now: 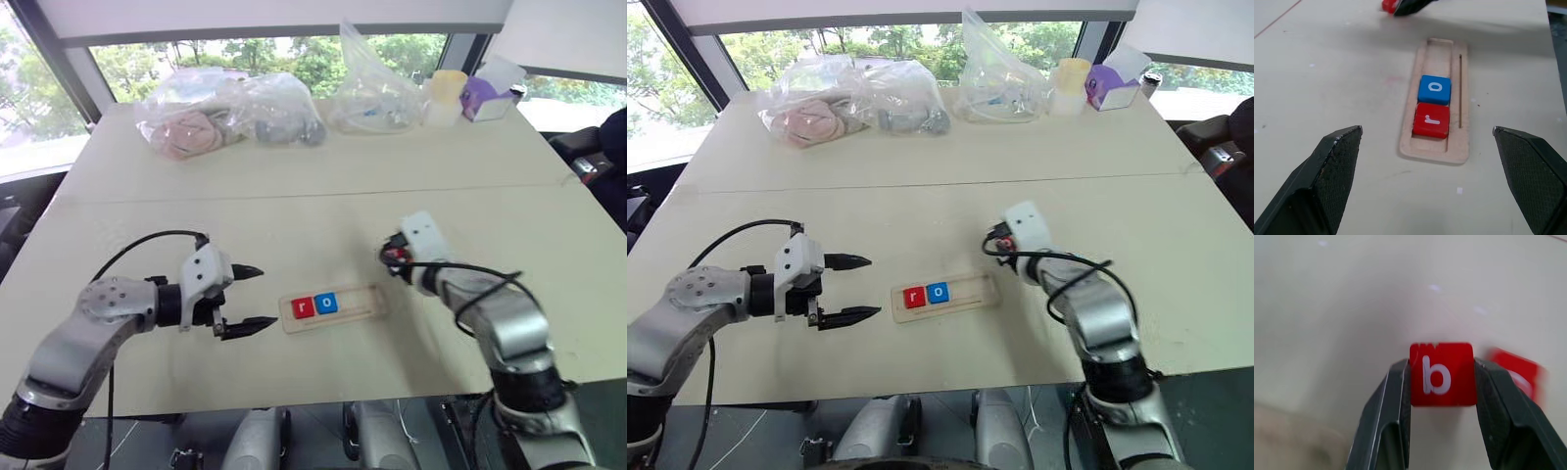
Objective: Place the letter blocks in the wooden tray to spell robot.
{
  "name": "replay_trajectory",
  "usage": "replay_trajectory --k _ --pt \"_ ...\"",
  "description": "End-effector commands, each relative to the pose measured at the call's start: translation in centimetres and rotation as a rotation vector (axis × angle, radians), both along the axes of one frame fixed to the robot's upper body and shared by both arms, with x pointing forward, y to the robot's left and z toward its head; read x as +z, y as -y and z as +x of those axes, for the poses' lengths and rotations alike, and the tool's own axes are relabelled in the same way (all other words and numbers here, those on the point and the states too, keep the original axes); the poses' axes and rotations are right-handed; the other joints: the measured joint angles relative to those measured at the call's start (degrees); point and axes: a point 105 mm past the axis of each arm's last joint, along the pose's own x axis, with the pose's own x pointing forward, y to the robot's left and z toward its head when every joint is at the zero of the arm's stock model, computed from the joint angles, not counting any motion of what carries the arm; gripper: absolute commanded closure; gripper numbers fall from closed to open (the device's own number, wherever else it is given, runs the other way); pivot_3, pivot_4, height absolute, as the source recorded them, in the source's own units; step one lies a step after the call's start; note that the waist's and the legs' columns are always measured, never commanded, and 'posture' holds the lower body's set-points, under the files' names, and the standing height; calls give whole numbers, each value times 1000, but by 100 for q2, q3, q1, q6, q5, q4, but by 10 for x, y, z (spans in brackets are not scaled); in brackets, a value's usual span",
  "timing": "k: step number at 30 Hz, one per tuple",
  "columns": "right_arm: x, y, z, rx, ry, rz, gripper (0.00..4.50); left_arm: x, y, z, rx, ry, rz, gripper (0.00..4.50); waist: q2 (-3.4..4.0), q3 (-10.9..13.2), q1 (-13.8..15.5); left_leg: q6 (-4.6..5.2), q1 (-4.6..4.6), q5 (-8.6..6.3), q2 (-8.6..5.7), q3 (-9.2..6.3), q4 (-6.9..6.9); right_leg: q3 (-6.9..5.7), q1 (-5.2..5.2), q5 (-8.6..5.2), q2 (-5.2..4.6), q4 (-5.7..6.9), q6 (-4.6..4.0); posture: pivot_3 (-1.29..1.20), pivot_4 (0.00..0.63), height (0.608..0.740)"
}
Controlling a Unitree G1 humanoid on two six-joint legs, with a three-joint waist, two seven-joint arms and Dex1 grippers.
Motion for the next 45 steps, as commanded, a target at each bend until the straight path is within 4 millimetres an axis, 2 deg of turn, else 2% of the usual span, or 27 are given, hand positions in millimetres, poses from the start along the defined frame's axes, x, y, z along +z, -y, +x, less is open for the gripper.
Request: replay_trajectory --k 1,4,9,14,24,29,30,31,33,36,38,45 --pt "14 8 -30 -40 4 20 3323 3 6 2 -40 29 -12 0 0 0 -11 0 2 0 2 -1 -1 2 0 -2 1 0 -3 0 150 725" --pt "5 15 -50 -104 -49 44 3323 4 9 6 -59 35 -21 0 -1 0 -11 0 4 0 8 -3 -1 1 0 -10 7 2 -16 0 150 725" --pt "-15 24 -64 -197 -107 51 3323 6 11 12 -77 45 -23 0 0 0 -19 0 8 1 7 -1 6 -3 6 -11 8 3 -17 0 150 725" --pt "-26 24 -65 -221 -124 63 3323 8 10 14 -83 55 -12 0 0 0 -16 0 5 0 6 1 5 -2 4 -11 8 0 -15 0 150 725" --pt "-30 17 -55 -203 -110 89 3323 8 9 13 -67 59 -10 0 -1 0 -17 0 6 1 6 0 5 -3 5 -11 8 -1 -14 0 150 725" --pt "-30 12 -55 -159 -121 88 736 7 7 12 -56 61 -8 0 -1 0 -21 0 6 0 7 0 5 -3 5 -11 8 0 -14 0 150 725" --pt "-25 11 -56 -105 -119 75 183 7 7 12 -54 61 -9 0 -1 0 -21 0 6 0 6 0 5 -3 5 -11 8 0 -14 0 150 725" --pt "-16 9 -57 -20 -115 60 36 7 6 12 -53 60 -9 0 2 2 -19 0 6 1 7 0 5 -3 5 -11 8 0 -14 0 150 725" --pt "-4 6 -59 104 -114 31 36 7 6 12 -53 59 -8 0 4 4 -17 0 6 0 5 3 6 -3 6 -12 6 -2 -14 0 150 725" --pt "26 12 -58 376 -96 -14 36 7 7 13 -54 62 -6 0 5 8 -14 0 6 0 4 2 7 -5 10 -17 7 -8 -6 0 150 725" --pt "36 16 -61 518 -84 -55 36 7 7 14 -54 67 -4 0 0 9 0 1 7 0 4 0 5 -8 16 -26 8 -12 9 0 150 725" --pt "16 41 -52 809 -156 -233 36 12 7 17 -44 89 0 0 -9 10 -22 3 12 -1 4 11 7 -6 21 -26 8 -13 11 0 150 725"
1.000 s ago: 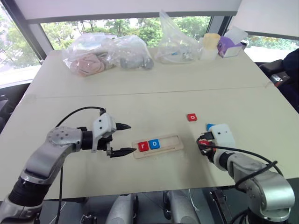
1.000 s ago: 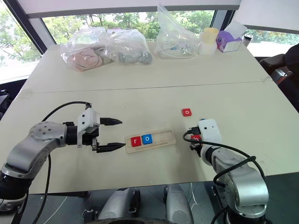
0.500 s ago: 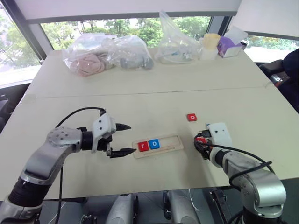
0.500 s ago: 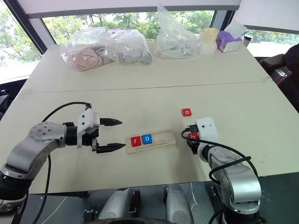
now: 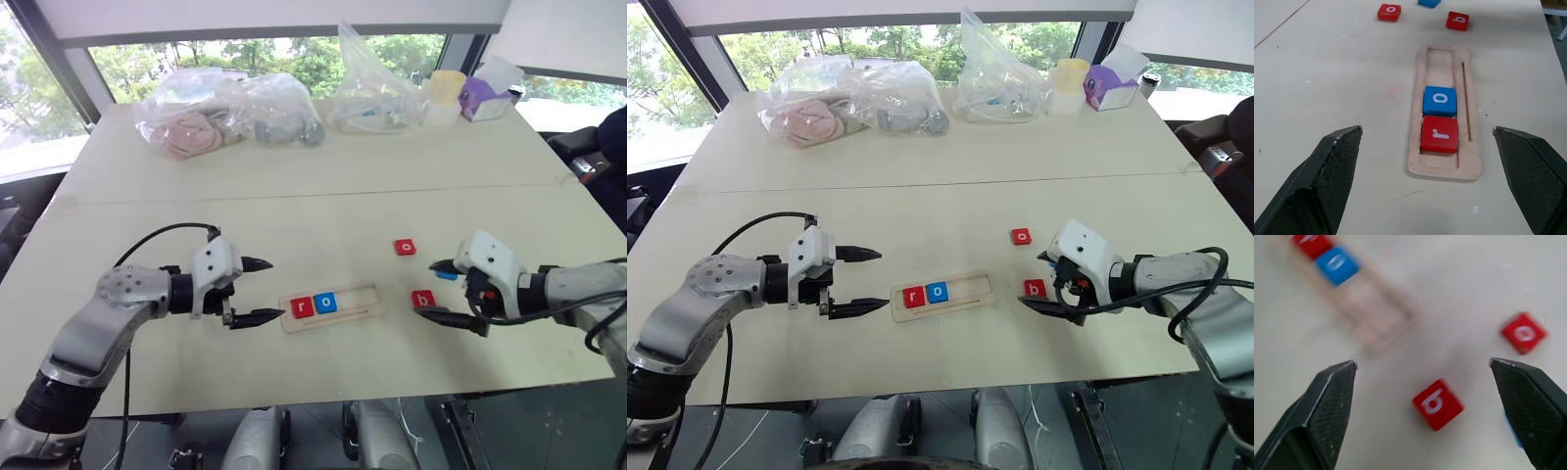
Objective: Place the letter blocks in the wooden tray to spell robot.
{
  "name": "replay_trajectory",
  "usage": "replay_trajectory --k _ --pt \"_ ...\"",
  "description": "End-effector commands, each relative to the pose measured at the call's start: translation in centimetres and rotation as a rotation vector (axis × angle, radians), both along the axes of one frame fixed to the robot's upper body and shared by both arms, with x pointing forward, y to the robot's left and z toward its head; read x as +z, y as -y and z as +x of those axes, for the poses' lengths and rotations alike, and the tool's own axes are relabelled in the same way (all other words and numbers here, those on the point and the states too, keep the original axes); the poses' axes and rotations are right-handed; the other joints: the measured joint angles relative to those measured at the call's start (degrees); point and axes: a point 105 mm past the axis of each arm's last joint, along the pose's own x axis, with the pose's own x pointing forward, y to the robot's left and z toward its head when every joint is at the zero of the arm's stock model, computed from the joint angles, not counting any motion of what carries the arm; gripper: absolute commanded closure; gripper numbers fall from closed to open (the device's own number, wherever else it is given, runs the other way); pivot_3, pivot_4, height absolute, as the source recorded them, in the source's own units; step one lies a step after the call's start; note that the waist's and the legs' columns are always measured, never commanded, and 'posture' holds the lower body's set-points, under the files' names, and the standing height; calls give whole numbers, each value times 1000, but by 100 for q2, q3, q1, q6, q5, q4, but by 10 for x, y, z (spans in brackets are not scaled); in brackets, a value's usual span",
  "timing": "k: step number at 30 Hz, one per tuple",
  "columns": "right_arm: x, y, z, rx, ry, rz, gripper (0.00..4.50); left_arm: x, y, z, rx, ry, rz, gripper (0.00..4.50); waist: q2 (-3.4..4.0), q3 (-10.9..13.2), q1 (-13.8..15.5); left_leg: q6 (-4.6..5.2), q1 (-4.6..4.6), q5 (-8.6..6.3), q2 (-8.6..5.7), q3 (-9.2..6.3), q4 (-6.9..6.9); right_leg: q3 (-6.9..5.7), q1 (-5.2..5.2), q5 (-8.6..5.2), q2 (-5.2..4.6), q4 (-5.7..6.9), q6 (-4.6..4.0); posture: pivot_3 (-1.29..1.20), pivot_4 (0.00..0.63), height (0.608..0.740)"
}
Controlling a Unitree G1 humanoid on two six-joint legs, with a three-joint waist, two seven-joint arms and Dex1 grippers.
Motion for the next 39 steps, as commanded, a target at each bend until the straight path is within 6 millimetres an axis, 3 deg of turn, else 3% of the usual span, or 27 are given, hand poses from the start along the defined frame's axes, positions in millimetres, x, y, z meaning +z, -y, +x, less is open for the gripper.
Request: replay_trajectory --k 1,10,21,23,28,33,39 --pt "-3 4 6 132 23 -67 36 9 0 0 -2 49 5 0 -2 1 -17 0 1 0 0 2 0 3 0 3 -3 0 -5 0 150 725" --pt "-29 19 23 223 -46 -177 36 11 -2 -4 22 61 6 0 0 3 21 0 -1 0 0 -1 -1 5 -4 11 -9 5 -18 0 150 725" --pt "-33 18 35 237 -24 -174 36 13 -3 -4 45 67 8 0 0 2 9 -1 1 0 0 -2 0 13 -4 12 -10 7 -20 0 150 725" --pt "-33 17 37 231 -13 -170 855 13 -3 -4 46 67 5 0 0 2 10 -1 1 0 0 -2 0 12 -4 12 -11 7 -20 0 150 725" --pt "-32 14 40 231 -2 -158 3392 13 -3 -3 50 70 5 0 0 2 12 -1 1 0 0 -2 1 13 -4 13 -11 7 -20 0 150 725" --pt "-23 6 41 248 29 -135 3387 13 -4 -3 55 69 5 0 1 2 11 -1 1 0 0 -2 1 13 -4 13 -11 8 -20 0 150 725" --pt "-1 -33 38 348 99 -86 3387 13 -2 -3 55 69 -1 0 1 2 0 -2 2 0 0 -3 0 14 -7 14 -11 12 -19 0 150 725"
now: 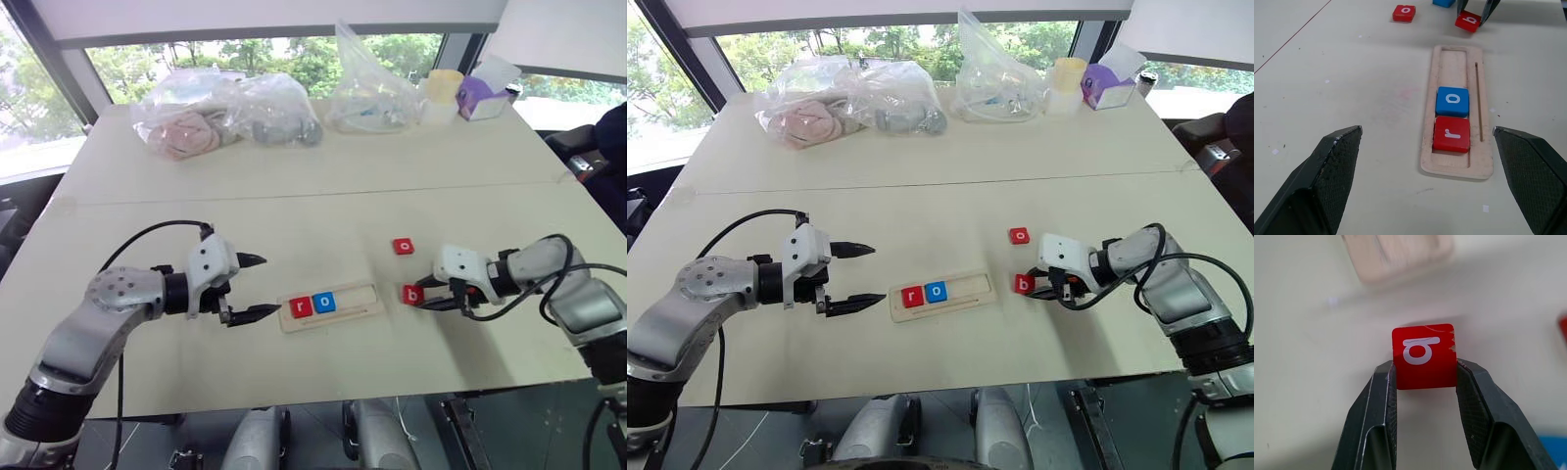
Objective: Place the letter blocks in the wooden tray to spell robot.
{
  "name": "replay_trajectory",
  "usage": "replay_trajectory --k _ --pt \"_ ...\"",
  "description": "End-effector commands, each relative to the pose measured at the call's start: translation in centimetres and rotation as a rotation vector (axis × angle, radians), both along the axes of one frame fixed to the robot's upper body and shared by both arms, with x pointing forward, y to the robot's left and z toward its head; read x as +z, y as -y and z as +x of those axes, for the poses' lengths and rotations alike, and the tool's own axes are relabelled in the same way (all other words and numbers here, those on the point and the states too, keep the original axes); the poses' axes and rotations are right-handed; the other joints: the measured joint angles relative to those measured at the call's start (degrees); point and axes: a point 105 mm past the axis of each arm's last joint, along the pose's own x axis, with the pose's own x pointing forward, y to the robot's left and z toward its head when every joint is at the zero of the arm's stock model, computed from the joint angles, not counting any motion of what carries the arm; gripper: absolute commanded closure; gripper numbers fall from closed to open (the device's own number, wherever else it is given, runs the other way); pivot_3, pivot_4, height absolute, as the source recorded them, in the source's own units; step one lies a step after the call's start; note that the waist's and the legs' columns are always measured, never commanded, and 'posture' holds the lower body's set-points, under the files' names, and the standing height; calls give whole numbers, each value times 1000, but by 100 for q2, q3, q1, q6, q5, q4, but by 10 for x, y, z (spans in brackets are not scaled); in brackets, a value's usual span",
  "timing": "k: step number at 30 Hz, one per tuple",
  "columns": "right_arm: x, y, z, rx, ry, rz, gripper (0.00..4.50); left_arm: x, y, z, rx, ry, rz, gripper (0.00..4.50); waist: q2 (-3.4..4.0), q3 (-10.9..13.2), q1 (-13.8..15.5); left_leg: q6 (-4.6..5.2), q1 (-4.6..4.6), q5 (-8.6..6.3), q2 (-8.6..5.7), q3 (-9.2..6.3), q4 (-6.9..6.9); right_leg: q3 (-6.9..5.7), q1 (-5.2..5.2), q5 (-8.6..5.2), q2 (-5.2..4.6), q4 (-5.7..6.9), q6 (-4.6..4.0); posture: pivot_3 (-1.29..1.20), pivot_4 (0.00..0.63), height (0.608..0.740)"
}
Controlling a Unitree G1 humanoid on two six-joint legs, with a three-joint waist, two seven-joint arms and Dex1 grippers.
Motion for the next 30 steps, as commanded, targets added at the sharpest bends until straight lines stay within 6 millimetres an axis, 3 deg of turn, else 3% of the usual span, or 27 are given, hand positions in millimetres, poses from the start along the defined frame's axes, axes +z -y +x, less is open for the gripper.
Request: replay_trajectory --k 1,10,16,30 --pt "24 -30 -1 103 71 43 3387 9 4 -1 -14 37 -11 0 0 0 11 0 0 0 0 0 0 0 -1 3 0 1 4 0 150 725" --pt "7 -74 4 248 26 15 3387 11 3 -4 -3 42 -9 0 -1 -1 9 -1 -2 0 -1 -1 1 -1 -1 9 -1 -1 14 0 150 725" --pt "4 -83 11 279 19 -4 3387 10 1 -7 20 43 -8 0 0 -1 6 -1 -1 1 -1 -1 0 -1 -3 9 -1 0 12 0 150 725" --pt "-1 -91 7 344 -10 -33 3387 10 2 -10 46 44 -18 0 0 -1 5 -2 -2 1 -2 -2 0 -1 -5 11 -1 2 11 0 150 725"
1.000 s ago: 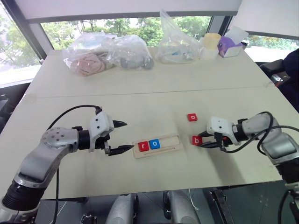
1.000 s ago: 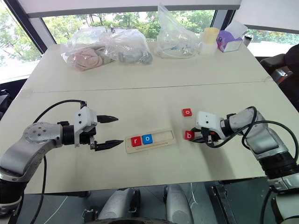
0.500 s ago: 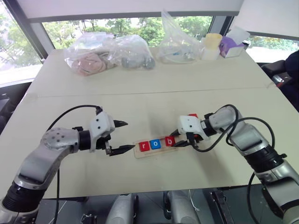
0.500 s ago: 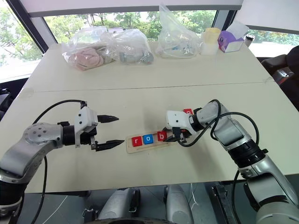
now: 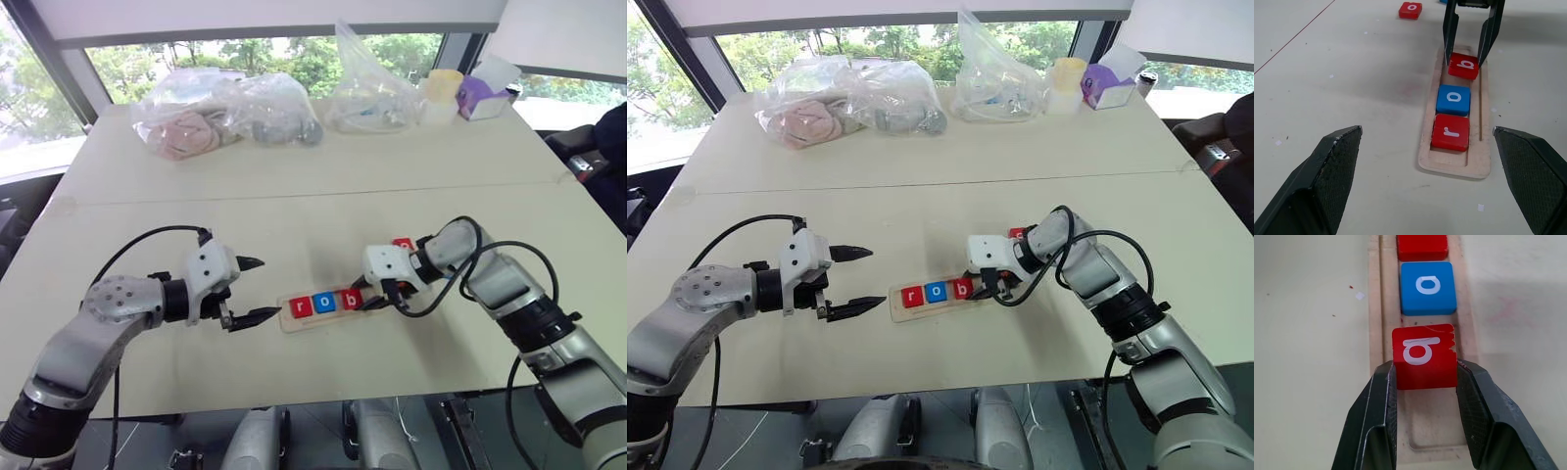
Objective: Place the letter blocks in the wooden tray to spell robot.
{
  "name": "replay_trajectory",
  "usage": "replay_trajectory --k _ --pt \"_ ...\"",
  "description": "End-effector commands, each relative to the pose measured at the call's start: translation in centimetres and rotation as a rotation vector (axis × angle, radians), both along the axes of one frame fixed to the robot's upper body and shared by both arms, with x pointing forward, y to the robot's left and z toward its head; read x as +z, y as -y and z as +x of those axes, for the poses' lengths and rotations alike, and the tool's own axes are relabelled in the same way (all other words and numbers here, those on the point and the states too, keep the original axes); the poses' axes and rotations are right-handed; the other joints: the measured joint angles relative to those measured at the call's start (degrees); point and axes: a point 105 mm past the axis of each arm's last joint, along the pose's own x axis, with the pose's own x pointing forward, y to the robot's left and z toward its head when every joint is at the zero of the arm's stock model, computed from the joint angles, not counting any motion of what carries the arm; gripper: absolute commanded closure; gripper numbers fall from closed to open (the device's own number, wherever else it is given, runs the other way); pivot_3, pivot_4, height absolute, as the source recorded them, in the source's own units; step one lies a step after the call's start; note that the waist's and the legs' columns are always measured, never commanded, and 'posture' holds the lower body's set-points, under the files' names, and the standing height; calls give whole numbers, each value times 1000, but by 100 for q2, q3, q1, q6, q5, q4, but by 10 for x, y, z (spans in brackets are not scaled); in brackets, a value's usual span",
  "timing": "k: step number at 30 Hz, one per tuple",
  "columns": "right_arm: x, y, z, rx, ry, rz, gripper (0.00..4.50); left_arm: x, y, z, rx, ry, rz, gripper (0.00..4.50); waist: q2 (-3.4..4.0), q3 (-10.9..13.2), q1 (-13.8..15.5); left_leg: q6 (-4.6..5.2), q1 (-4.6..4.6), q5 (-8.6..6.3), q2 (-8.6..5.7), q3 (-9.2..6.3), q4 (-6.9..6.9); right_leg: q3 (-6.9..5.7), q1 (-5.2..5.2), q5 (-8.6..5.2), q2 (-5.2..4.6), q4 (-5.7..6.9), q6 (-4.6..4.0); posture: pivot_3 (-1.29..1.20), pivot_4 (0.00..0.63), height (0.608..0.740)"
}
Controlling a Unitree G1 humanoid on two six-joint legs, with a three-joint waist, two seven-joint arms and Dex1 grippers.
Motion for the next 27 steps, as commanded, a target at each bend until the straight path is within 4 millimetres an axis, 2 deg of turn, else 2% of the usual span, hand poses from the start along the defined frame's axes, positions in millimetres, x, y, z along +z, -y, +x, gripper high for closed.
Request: replay_trajectory --k 1,27 --pt "12 -9 1 43 40 12 3387 11 2 -3 -5 39 -20 0 0 0 -1 0 0 0 0 0 0 0 0 0 0 0 0 0 150 725" --pt "9 -16 5 64 37 -2 3387 10 6 -6 4 39 -35 0 0 0 0 -2 0 1 0 0 0 0 0 1 0 0 -2 0 150 725"
